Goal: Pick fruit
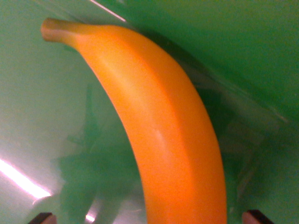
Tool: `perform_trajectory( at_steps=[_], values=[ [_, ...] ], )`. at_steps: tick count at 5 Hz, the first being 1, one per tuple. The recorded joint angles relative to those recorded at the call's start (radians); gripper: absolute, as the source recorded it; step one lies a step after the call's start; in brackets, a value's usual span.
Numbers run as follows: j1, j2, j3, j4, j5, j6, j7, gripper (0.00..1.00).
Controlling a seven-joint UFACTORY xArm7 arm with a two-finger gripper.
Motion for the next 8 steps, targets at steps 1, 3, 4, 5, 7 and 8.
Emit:
perform_trajectory(
  at_steps=[1,3,4,5,7,8],
  values=[
    [0.0000,0.000,0.000,0.000,0.0000,0.000,0.000,0.00],
    [0.0000,0.000,0.000,0.000,0.0000,0.000,0.000,0.00],
    [0.0000,0.000,0.000,0.000,0.0000,0.000,0.000,1.00],
    [0.0000,0.000,0.000,0.000,0.0000,0.000,0.000,1.00],
    [0.0000,-0.001,0.000,0.001,0.0000,0.001,0.000,1.00],
    [0.0000,-0.004,0.000,0.006,0.0001,0.010,-0.001,1.00]
  ],
)
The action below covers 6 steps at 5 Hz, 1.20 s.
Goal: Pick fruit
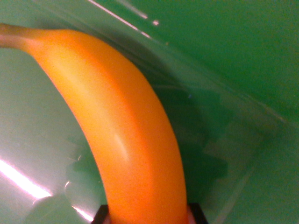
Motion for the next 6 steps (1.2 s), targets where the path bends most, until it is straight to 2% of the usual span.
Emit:
perform_trajectory(
  at_steps=[3,4,5,6],
  values=[
    [0.0001,-0.007,0.000,0.009,0.0002,0.016,-0.001,1.00],
    [0.0003,-0.017,0.000,0.021,0.0004,0.038,-0.002,1.00],
    [0.0003,-0.017,0.000,0.021,0.0004,0.038,-0.002,1.00],
    [0.0005,-0.028,0.000,0.037,0.0007,0.065,-0.004,1.00]
  ],
)
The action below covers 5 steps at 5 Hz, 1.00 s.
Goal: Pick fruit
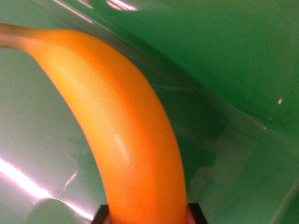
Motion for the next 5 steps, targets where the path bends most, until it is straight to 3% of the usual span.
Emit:
perform_trajectory(
  at_steps=[1,2,3,4,5],
  values=[
    [0.0000,0.000,0.000,0.000,0.0000,0.000,0.000,1.00],
    [0.0002,-0.014,0.000,0.018,0.0004,0.032,-0.002,1.00],
    [0.0002,-0.014,0.000,0.018,0.0004,0.032,-0.002,1.00],
    [0.0005,-0.030,0.001,0.039,0.0008,0.069,-0.004,1.00],
    [0.0005,-0.030,0.001,0.039,0.0008,0.069,-0.004,1.00]
  ],
)
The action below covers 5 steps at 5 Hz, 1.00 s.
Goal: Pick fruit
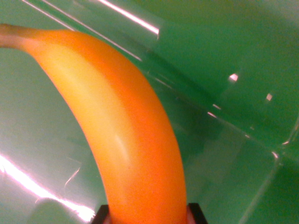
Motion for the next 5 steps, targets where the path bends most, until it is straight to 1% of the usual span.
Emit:
perform_trajectory(
  at_steps=[1,2,3,4,5],
  values=[
    [0.0003,-0.017,0.000,0.021,0.0004,0.038,-0.002,1.00],
    [0.0003,-0.017,0.000,0.021,0.0004,0.038,-0.002,1.00],
    [0.0006,-0.035,0.001,0.046,0.0009,0.081,-0.005,1.00],
    [0.0006,-0.035,0.001,0.046,0.0009,0.081,-0.005,1.00],
    [0.0009,-0.055,0.001,0.072,0.0014,0.127,-0.007,1.00]
  ],
)
